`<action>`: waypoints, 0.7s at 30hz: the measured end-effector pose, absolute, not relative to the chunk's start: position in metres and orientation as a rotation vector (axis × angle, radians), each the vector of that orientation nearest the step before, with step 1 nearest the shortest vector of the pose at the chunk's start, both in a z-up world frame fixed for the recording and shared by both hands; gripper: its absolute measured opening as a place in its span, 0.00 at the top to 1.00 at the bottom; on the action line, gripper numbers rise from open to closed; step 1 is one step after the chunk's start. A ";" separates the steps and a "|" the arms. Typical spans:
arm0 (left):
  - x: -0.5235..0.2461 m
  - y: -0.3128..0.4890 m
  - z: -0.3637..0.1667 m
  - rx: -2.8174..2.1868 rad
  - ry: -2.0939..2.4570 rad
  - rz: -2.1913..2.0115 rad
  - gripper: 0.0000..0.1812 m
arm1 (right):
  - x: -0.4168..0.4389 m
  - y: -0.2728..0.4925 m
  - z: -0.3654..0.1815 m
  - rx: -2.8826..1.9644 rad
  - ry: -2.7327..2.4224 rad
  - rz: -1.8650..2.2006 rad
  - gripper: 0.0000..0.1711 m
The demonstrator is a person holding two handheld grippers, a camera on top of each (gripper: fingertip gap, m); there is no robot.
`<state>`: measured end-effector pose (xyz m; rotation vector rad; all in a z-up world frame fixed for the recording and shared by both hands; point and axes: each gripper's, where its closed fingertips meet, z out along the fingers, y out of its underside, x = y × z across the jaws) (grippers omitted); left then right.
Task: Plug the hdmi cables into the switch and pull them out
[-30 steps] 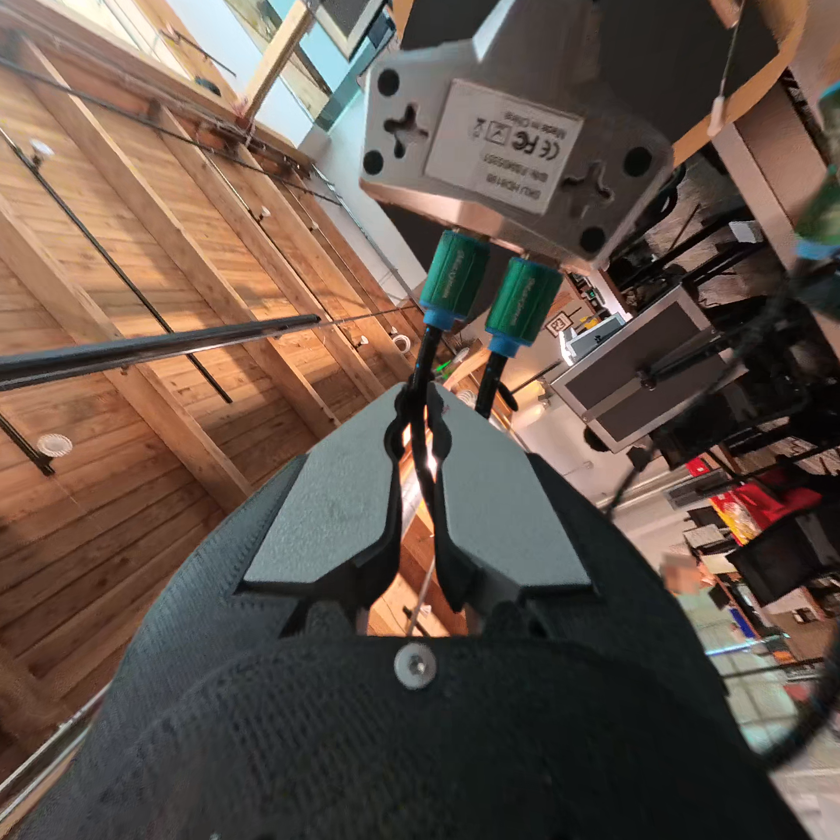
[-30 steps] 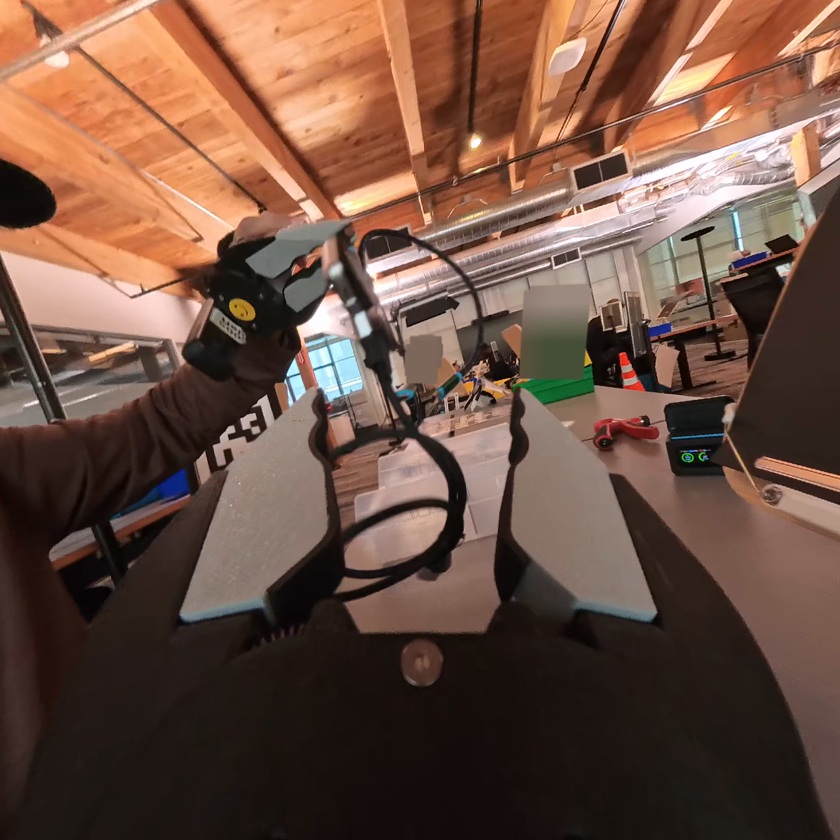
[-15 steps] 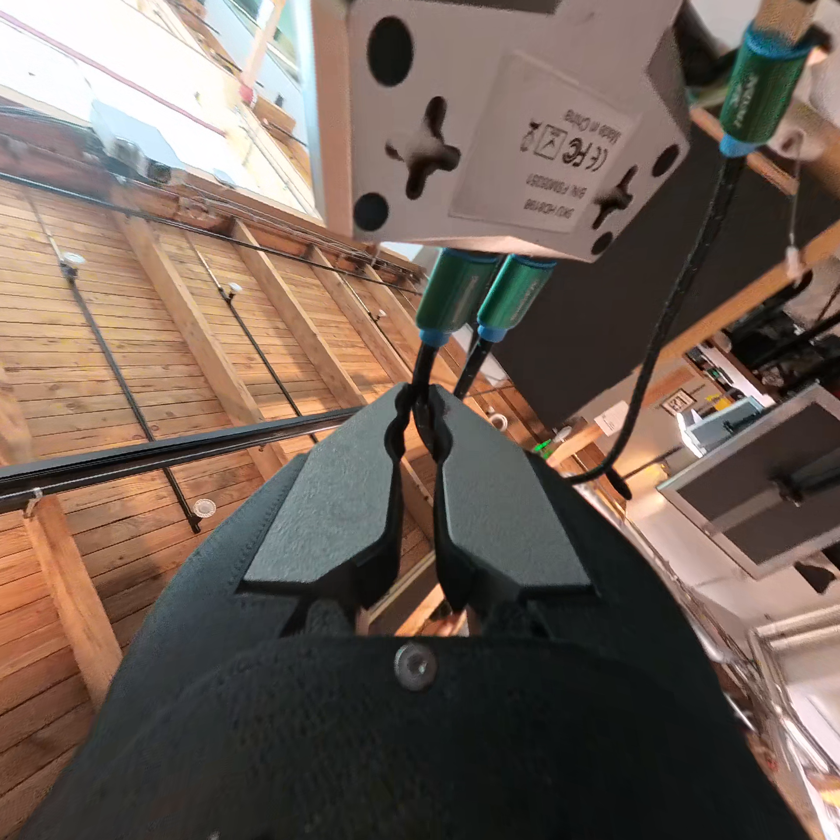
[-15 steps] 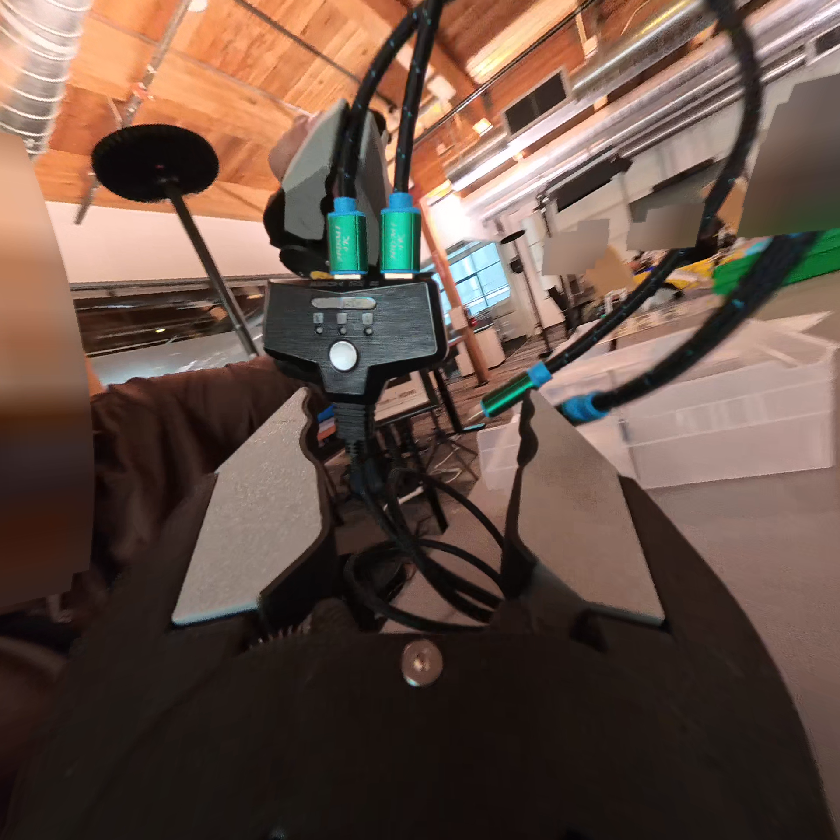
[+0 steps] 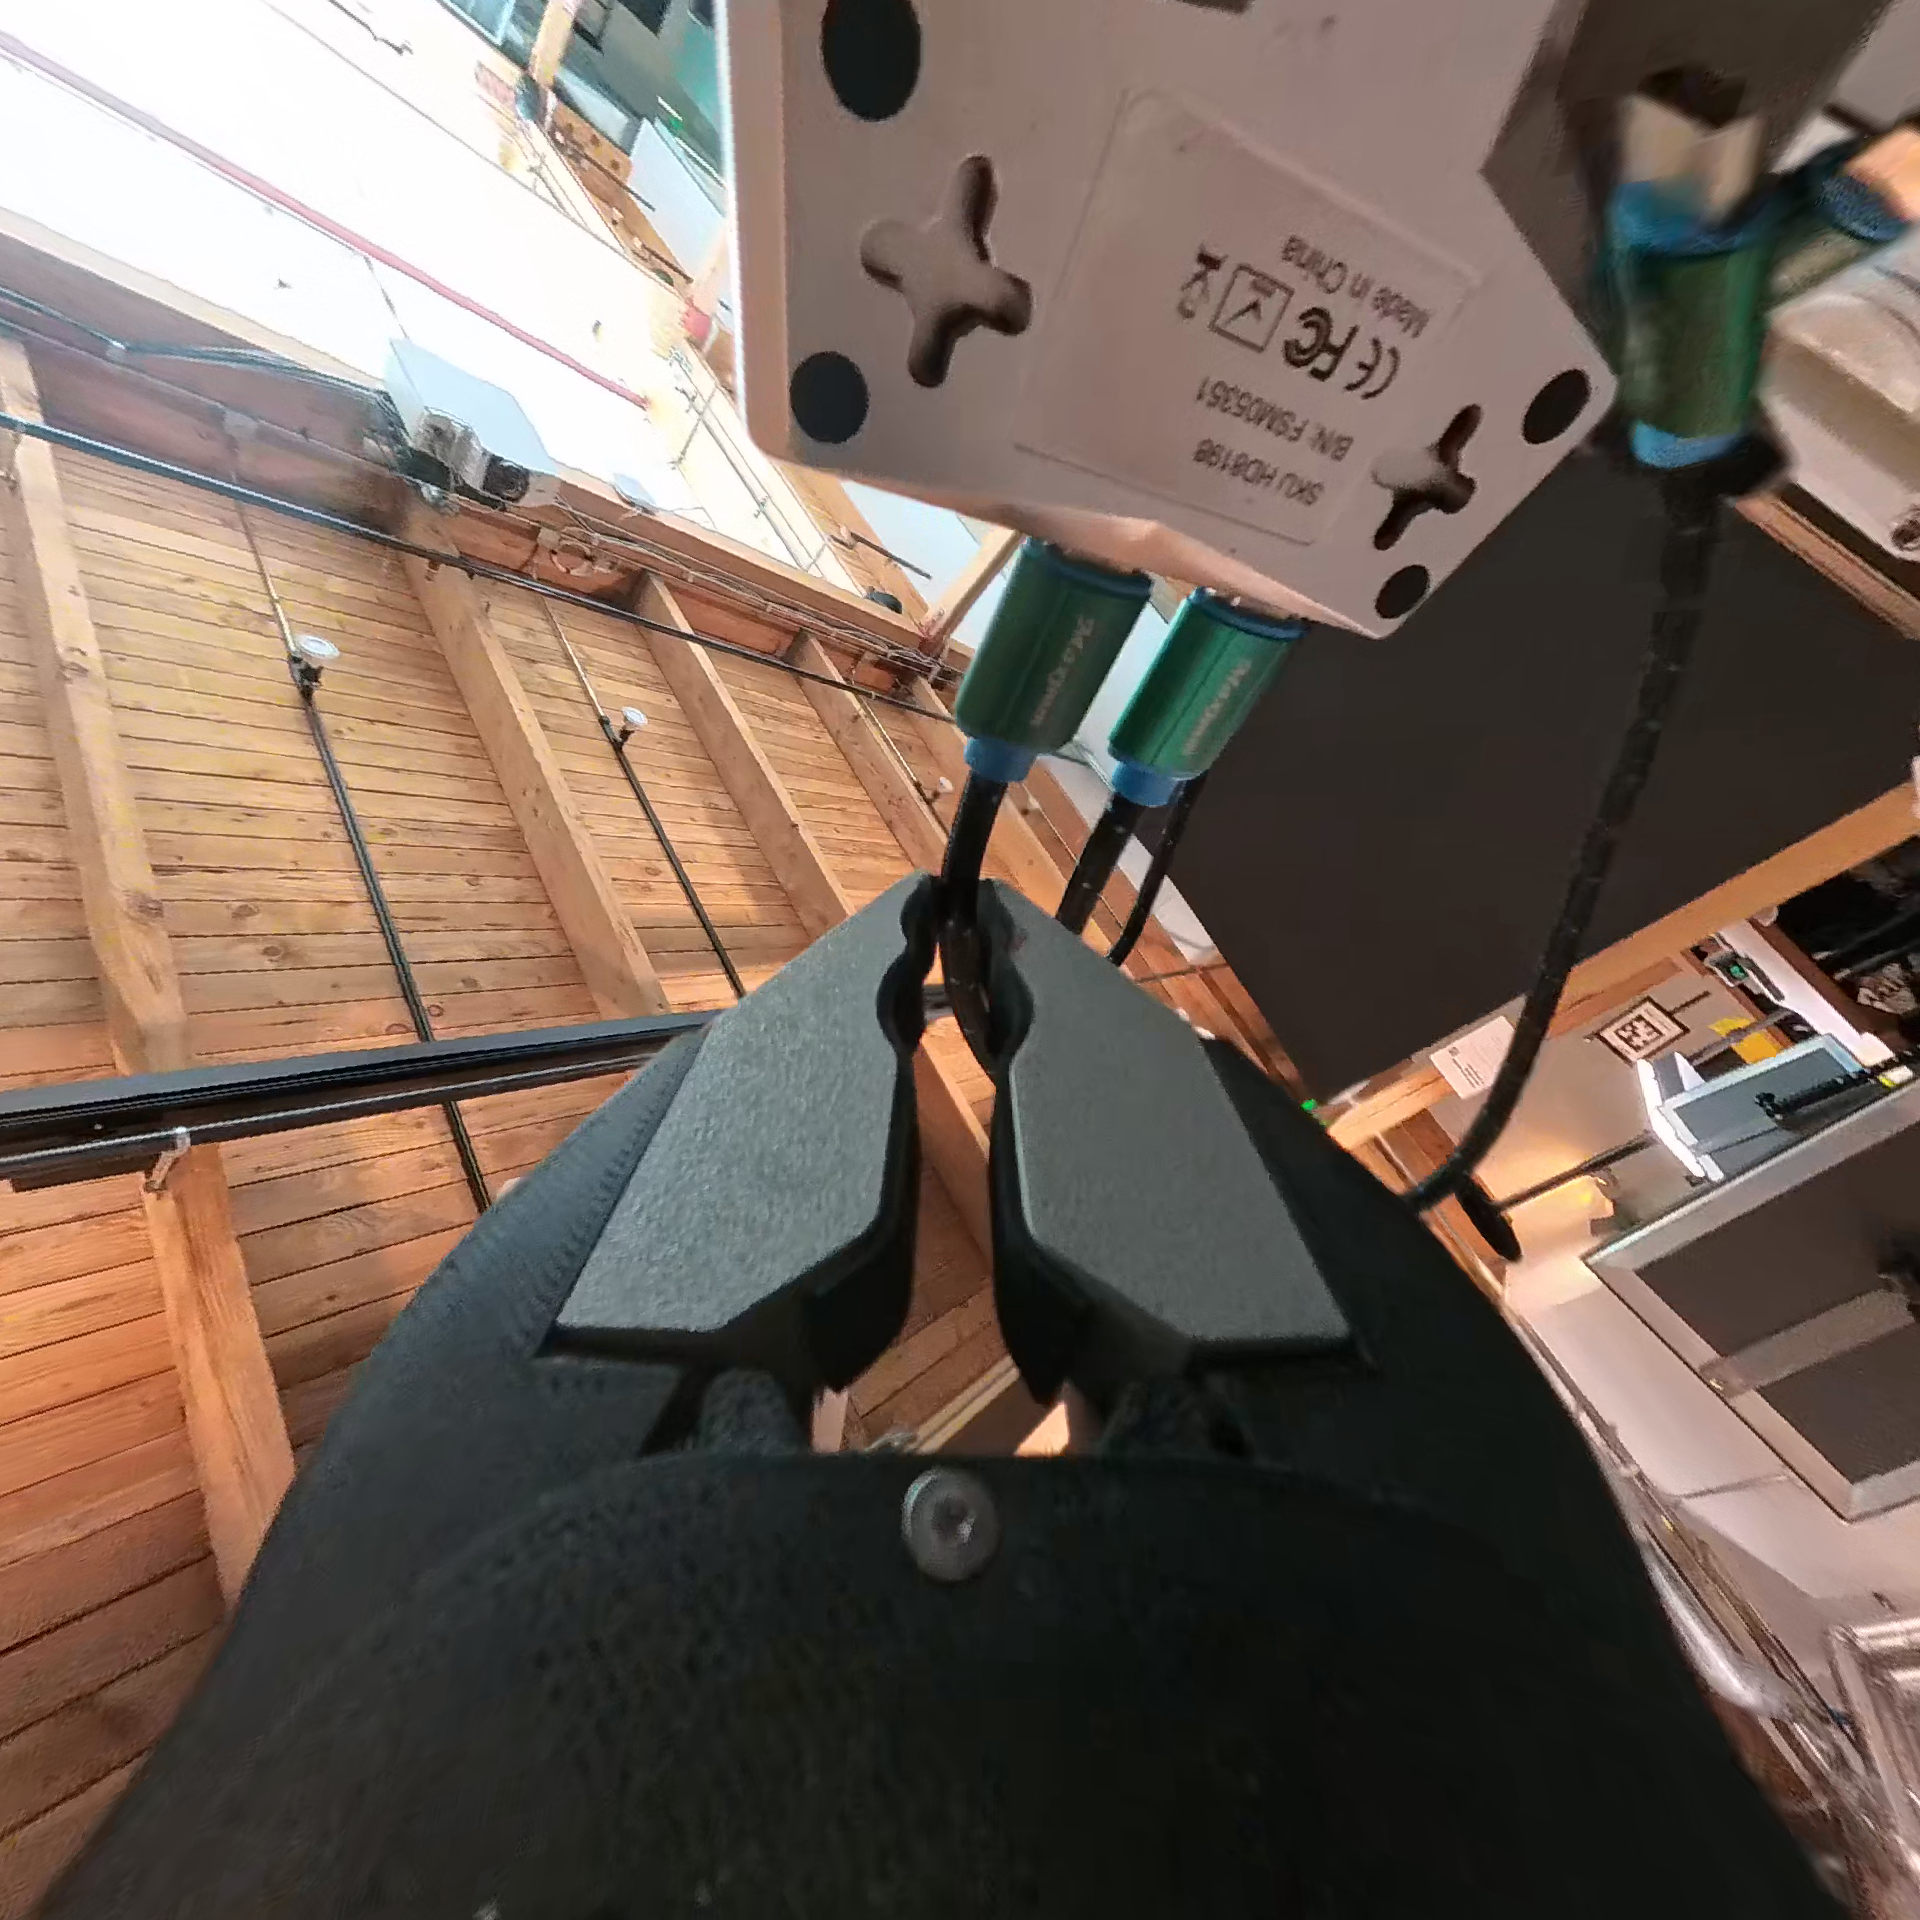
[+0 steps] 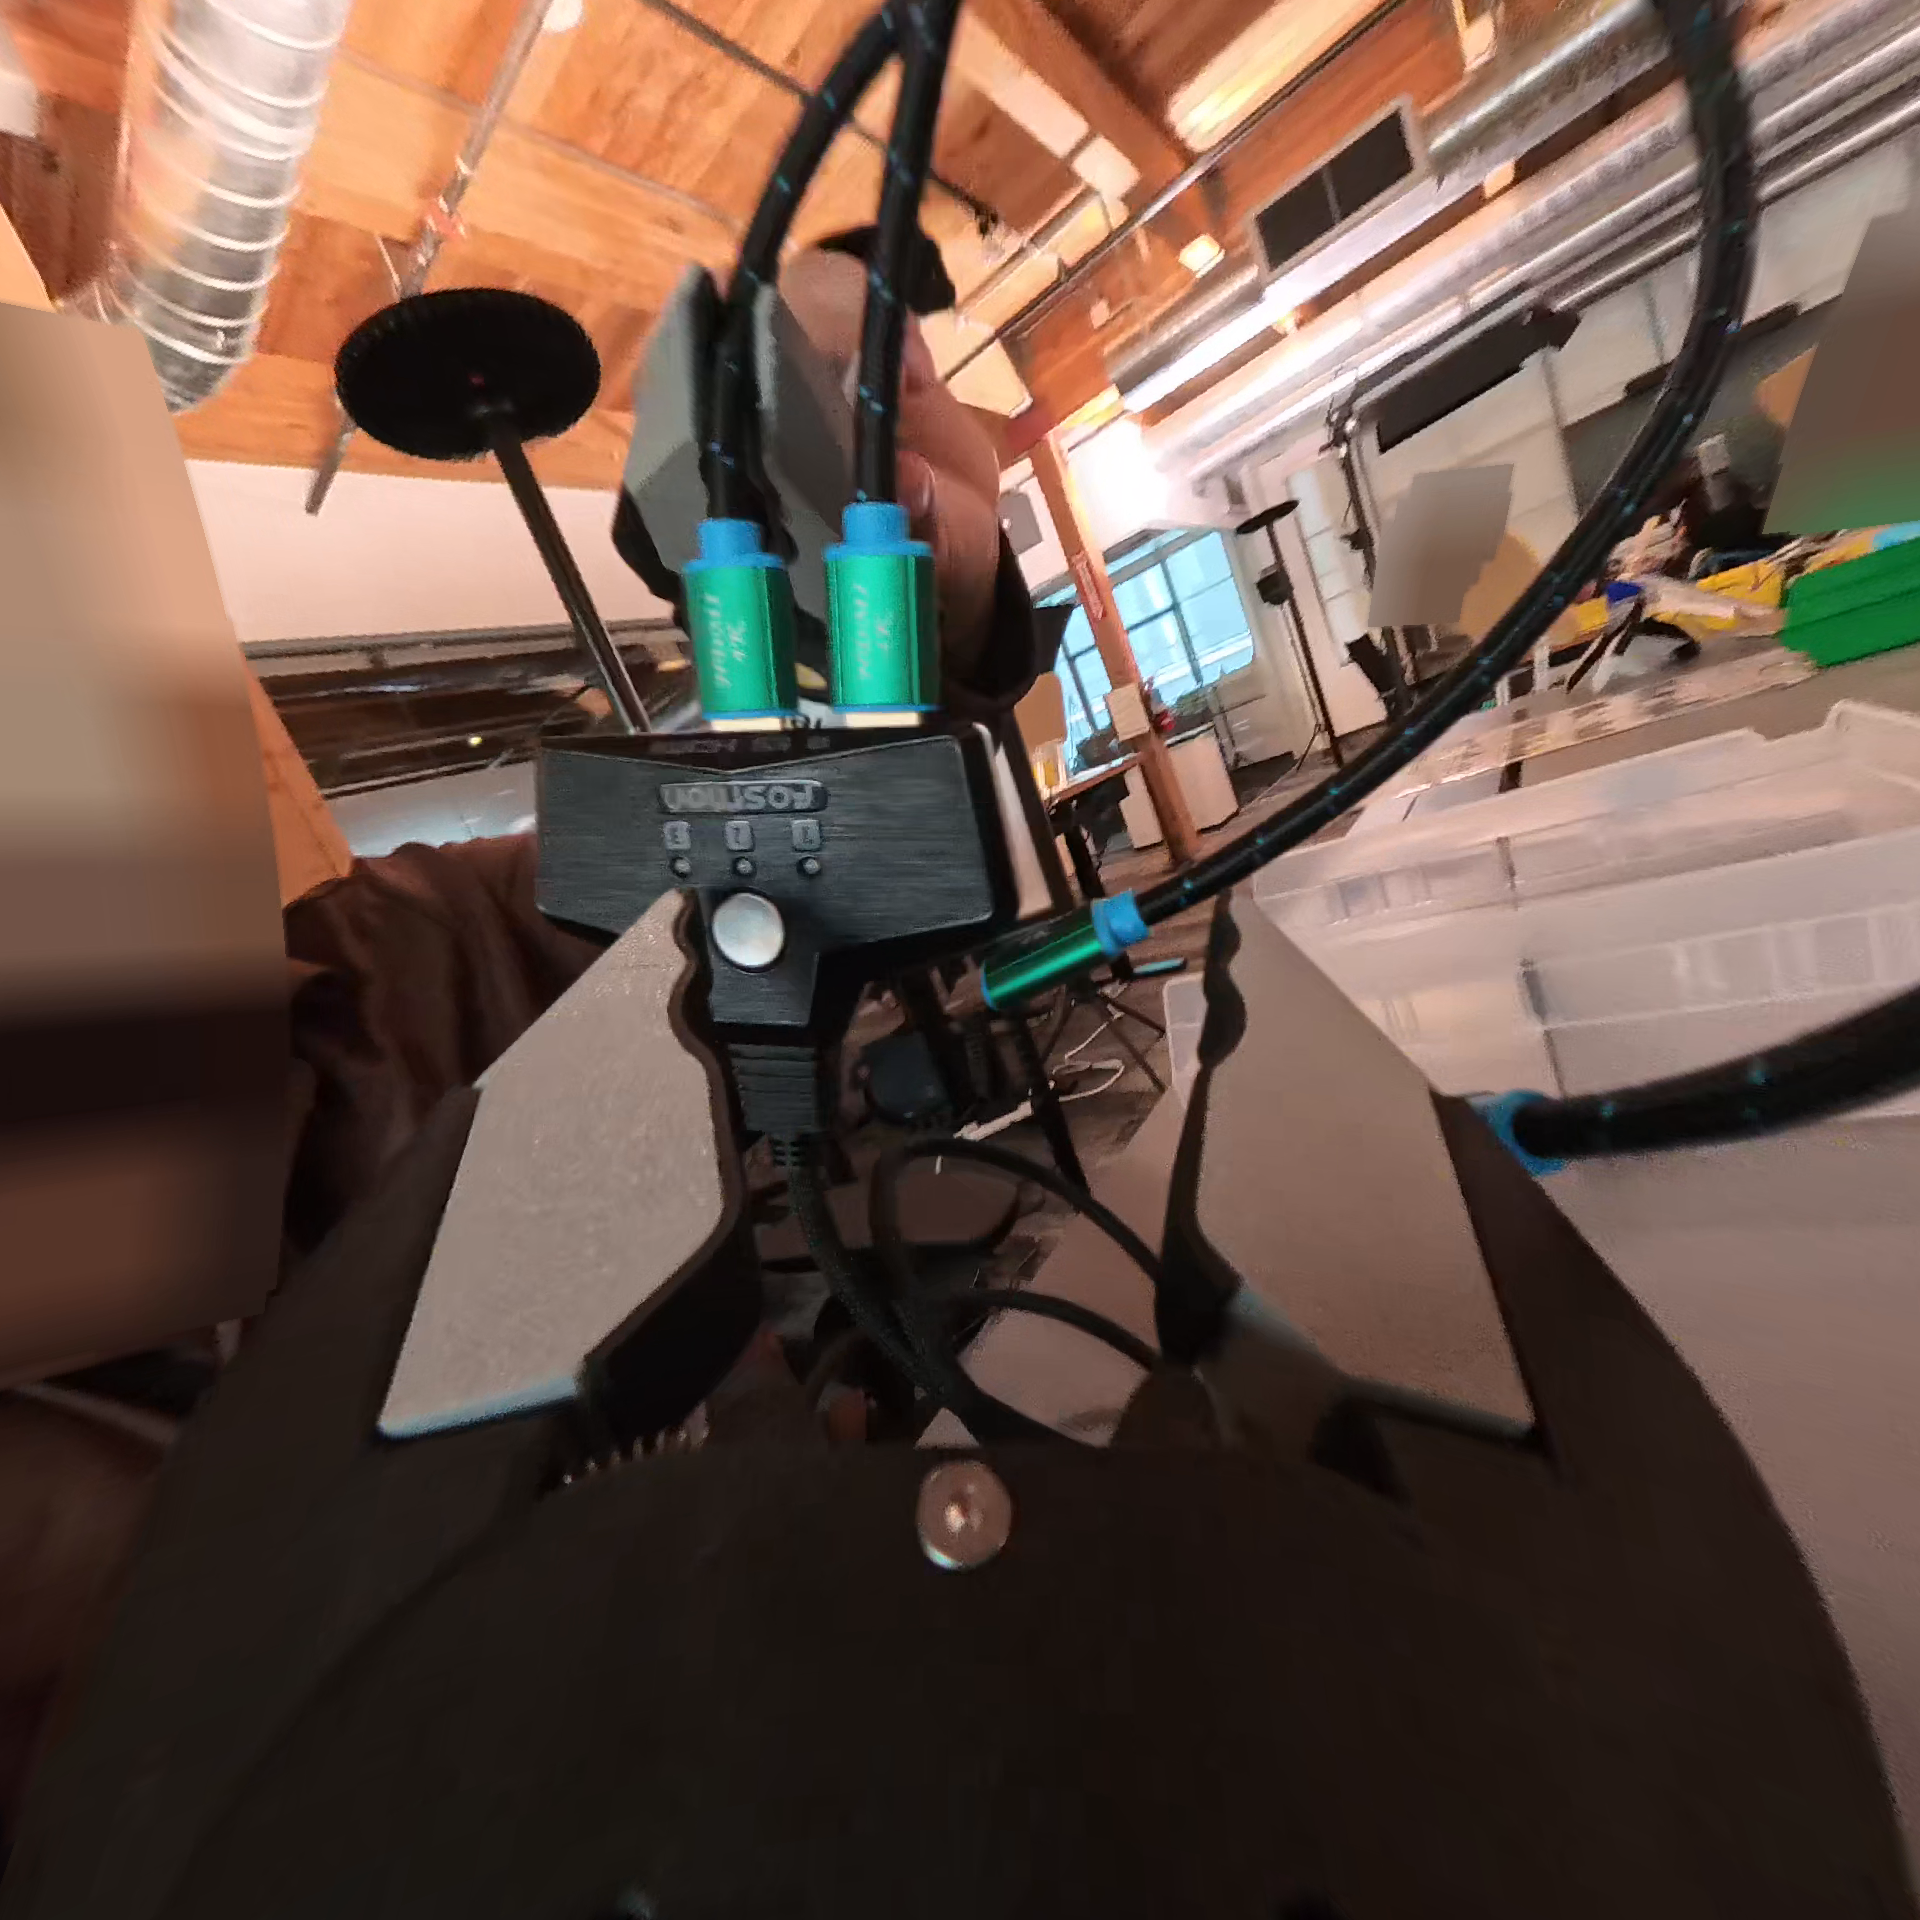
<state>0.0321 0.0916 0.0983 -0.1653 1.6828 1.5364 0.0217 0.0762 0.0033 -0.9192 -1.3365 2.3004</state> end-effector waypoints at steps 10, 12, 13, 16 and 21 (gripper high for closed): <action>0.055 0.075 0.094 -0.090 1.661 1.445 0.98 | 0.041 0.034 0.002 -0.712 -1.569 2.525 0.48; 0.058 0.073 0.093 -0.077 1.651 1.434 0.98 | 0.045 0.029 0.003 -0.664 -1.582 2.573 0.50; 0.059 0.072 0.092 -0.075 1.653 1.426 0.98 | 0.048 0.027 0.005 -0.629 -1.594 2.595 0.54; 0.058 0.072 0.090 -0.076 1.645 1.422 0.98 | 0.054 0.027 0.007 -0.570 -1.599 2.592 0.64; 0.040 0.086 0.091 -0.159 1.650 1.460 0.98 | 0.044 0.044 0.007 -0.660 -1.518 2.541 0.68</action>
